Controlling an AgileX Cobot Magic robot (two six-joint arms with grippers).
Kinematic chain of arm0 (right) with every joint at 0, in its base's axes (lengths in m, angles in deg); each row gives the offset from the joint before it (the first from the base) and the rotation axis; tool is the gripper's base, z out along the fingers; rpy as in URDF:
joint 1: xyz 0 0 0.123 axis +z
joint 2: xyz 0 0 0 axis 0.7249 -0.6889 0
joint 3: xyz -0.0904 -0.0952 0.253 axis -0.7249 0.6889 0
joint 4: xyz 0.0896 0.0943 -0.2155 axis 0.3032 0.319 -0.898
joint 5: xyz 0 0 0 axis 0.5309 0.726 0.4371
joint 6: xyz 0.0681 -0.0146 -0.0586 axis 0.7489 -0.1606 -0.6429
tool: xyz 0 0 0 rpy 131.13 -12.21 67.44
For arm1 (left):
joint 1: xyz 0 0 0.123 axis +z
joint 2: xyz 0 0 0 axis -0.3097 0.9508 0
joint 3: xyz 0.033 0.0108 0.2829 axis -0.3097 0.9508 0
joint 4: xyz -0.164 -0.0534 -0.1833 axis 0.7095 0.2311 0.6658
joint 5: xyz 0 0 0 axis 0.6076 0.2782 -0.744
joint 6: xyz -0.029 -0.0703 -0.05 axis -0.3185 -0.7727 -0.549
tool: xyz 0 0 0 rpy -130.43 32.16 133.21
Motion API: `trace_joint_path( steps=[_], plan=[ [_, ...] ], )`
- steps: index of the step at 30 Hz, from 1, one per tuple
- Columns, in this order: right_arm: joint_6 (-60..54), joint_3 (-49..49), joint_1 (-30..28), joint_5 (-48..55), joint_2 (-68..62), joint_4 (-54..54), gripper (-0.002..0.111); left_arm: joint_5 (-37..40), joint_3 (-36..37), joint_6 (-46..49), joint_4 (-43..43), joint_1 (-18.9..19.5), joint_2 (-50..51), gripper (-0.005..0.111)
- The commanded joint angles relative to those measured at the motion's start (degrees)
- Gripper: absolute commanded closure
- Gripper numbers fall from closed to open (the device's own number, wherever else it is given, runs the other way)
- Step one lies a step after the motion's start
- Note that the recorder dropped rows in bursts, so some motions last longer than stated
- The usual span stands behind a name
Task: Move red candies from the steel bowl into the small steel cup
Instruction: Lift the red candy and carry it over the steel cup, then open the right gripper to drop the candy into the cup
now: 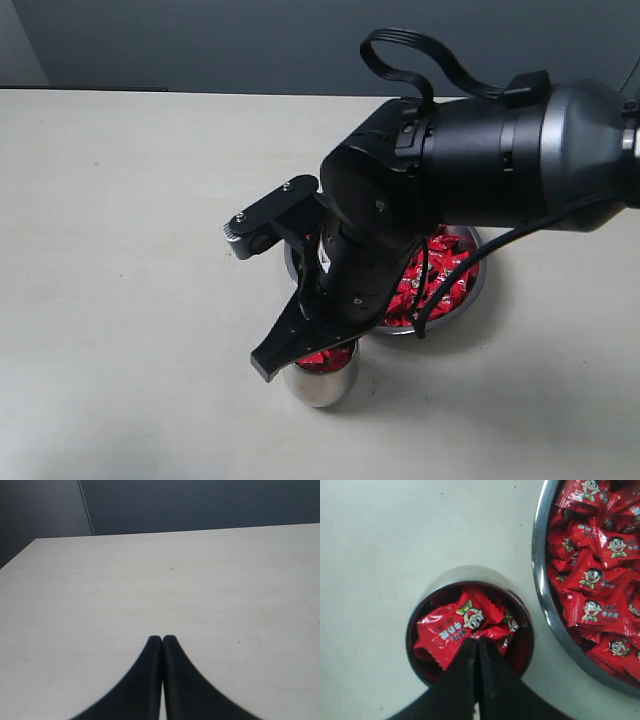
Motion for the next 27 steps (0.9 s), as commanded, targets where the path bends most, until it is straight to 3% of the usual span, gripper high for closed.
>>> trace_joint_path(
  steps=[1, 8, 12, 13, 27],
  plan=[
    [-0.39, 0.25, 0.25, -0.56, 0.09, -0.65, 0.109, -0.45, 0.26, -0.08, -0.11, -0.38, -0.27, 0.106],
    [-0.71, 0.25, 0.37, -0.56, 0.17, -1.35, 0.107, -0.45, 0.26, -0.08, -0.11, -0.38, -0.27, 0.106],
    [-0.71, 0.25, 0.37, -0.56, 0.17, -1.49, 0.078, -0.45, 0.26, -0.08, -0.11, -0.38, -0.27, 0.106],
    [-0.71, 0.25, 0.37, -0.56, 0.17, -1.49, 0.077, -0.45, 0.26, -0.08, -0.11, -0.38, -0.27, 0.106],
    [-0.71, -1.39, 0.37, -0.72, 2.32, -1.49, 0.077, -0.45, 0.26, -0.08, -0.11, -0.38, -0.27, 0.106]
  ],
)
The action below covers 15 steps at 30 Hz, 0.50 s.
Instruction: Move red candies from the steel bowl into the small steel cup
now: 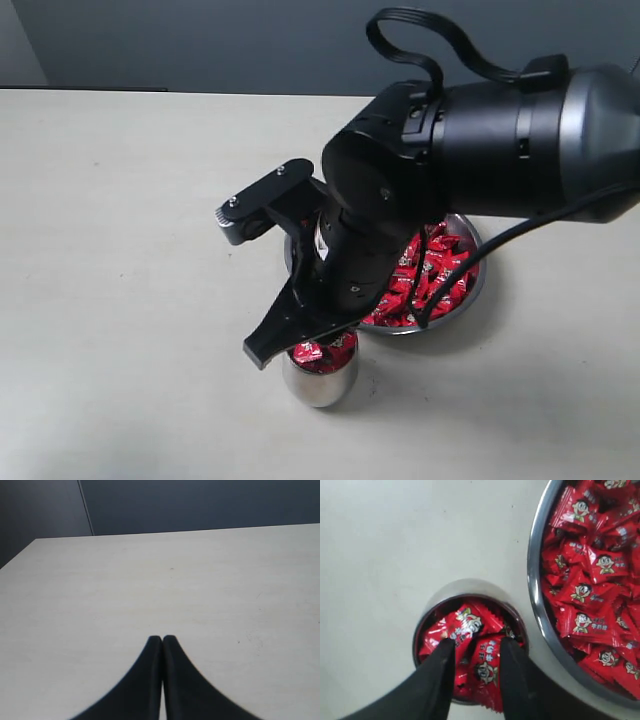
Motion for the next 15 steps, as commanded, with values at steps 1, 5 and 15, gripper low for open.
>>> trace_joint_path(
  steps=[1, 5, 15],
  plan=[
    [-0.38, -0.48, 0.13, -0.31, 1.23, -0.64, 0.077, -0.45, 0.26, -0.08, -0.11, -0.38, -0.27, 0.106],
    [-0.38, -0.48, 0.13, -0.31, 1.33, -2.24, 0.077, -0.45, 0.26, -0.08, -0.11, -0.38, -0.27, 0.106],
    [7.8, -0.48, 0.01, -2.67, 7.06, -15.16, 0.077, -0.45, 0.26, -0.08, -0.11, -0.38, -0.27, 0.106]
  ],
)
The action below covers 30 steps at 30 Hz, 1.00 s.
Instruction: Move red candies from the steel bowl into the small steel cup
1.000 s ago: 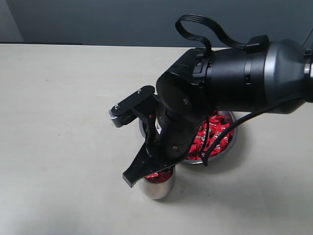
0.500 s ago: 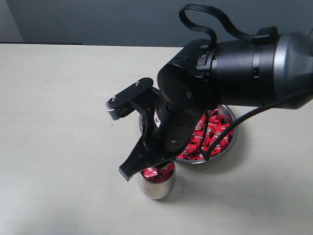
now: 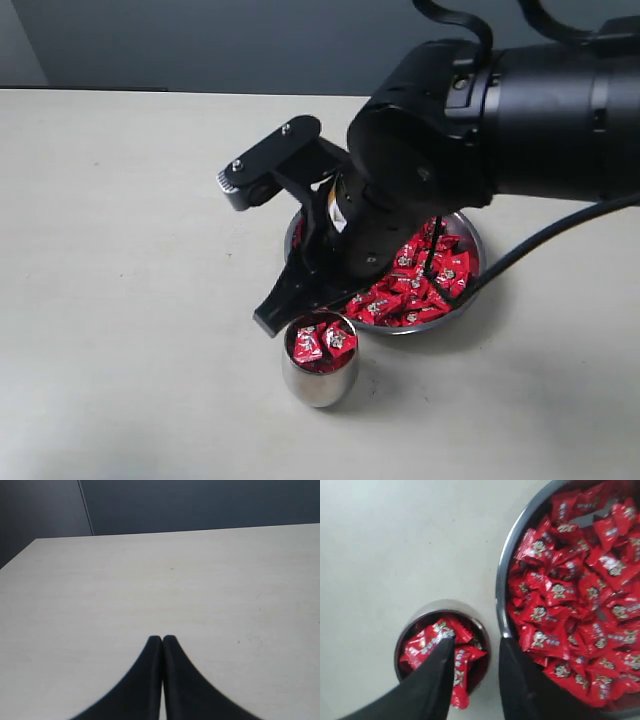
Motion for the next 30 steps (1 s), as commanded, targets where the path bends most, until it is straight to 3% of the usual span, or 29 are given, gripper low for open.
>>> trace_joint_path(
  steps=[1, 5, 9, 11, 14, 24, 30],
  plan=[
    [9.6, -0.25, -0.1, -1.61, 2.94, -11.38, 0.077, -0.45, 0.26, -0.08, -0.11, -0.38, -0.27, 0.106],
    [20.81, -0.25, -0.1, -0.88, 4.78, -24.76, 0.077, -0.45, 0.26, -0.08, -0.11, -0.38, -0.27, 0.106],
    [22.97, -0.25, -0.1, -1.07, 6.94, -27.19, 0.078, -0.45, 0.26, -0.08, -0.11, -0.38, -0.27, 0.106],
    [22.97, -0.25, -0.1, -1.67, 7.86, -27.19, 0.086, -0.45, 0.26, -0.08, -0.11, -0.38, -0.27, 0.106],
    [23.78, -0.25, -0.1, -2.15, 8.82, -27.5, 0.108, -0.45, 0.26, -0.08, -0.11, -0.38, -0.27, 0.106],
    [30.6, 3.31, -0.1, -2.92, 16.96, -37.02, 0.109, -0.45, 0.26, -0.08, -0.11, -0.38, -0.27, 0.106],
    [30.71, 6.26, -1.96, -4.98, 22.05, -35.95, 0.109, -0.45, 0.26, -0.08, -0.11, -0.38, -0.27, 0.106]
  ],
)
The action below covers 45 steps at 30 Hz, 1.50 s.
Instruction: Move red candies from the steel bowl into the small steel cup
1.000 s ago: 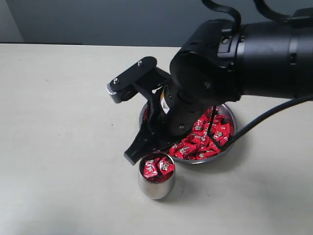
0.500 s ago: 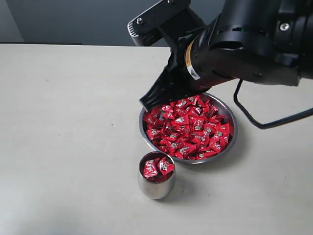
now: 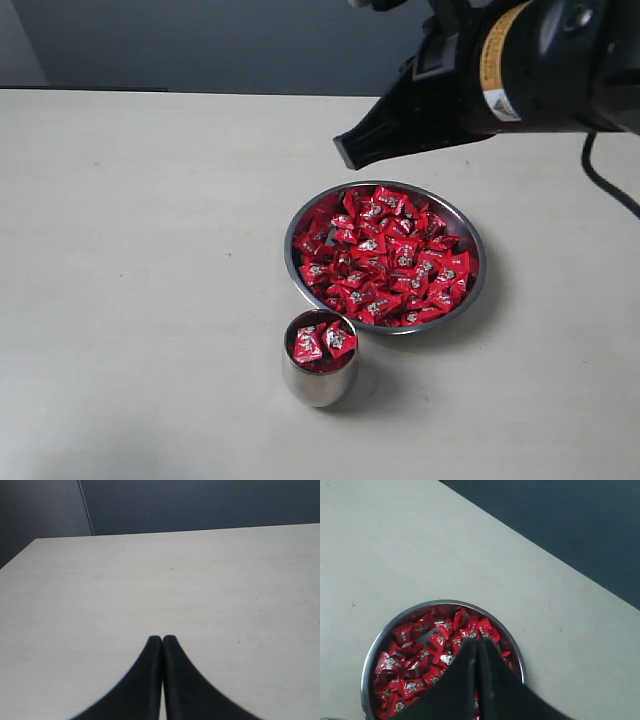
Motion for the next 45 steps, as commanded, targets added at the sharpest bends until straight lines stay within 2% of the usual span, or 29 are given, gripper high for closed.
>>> trace_joint_path(
  steps=[1, 10, 16, 24, 36, 41, 44, 45],
  plan=[
    [0.31, 2.1, -1.08, -1.03, 3.64, 0.18, 0.109, -0.45, 0.26, -0.08, -0.11, -0.38, -0.27, 0.106],
    [0.31, 2.75, -1.08, -1.34, 9.47, 4.16, 0.109, -0.45, 0.26, -0.08, -0.11, -0.38, -0.27, 0.106],
    [0.16, 2.75, -1.08, 4.7, 13.07, 1.68, 0.109, -0.45, 0.26, -0.08, -0.11, -0.38, -0.27, 0.106],
    [0.16, 2.75, -1.08, 3.61, 14.66, 0.07, 0.109, -0.45, 0.26, -0.08, -0.11, -0.38, -0.27, 0.106],
    [2.91, 2.75, -1.08, 14.67, 15.84, -5.3, 0.109, -0.45, 0.26, -0.08, -0.11, -0.38, -0.27, 0.106],
    [-0.05, 3.55, -14.08, 3.72, 18.67, 3.59, 0.109, -0.45, 0.26, -0.08, -0.11, -0.38, -0.27, 0.106],
    [-5.58, 9.28, -24.0, -7.71, 23.24, 7.72, 0.109, -0.45, 0.26, -0.08, -0.11, -0.38, -0.27, 0.106],
    [-5.91, 10.61, -25.74, -9.05, 24.24, 8.66, 0.109, -0.45, 0.26, -0.08, -0.11, -0.38, -0.27, 0.106]
  ],
)
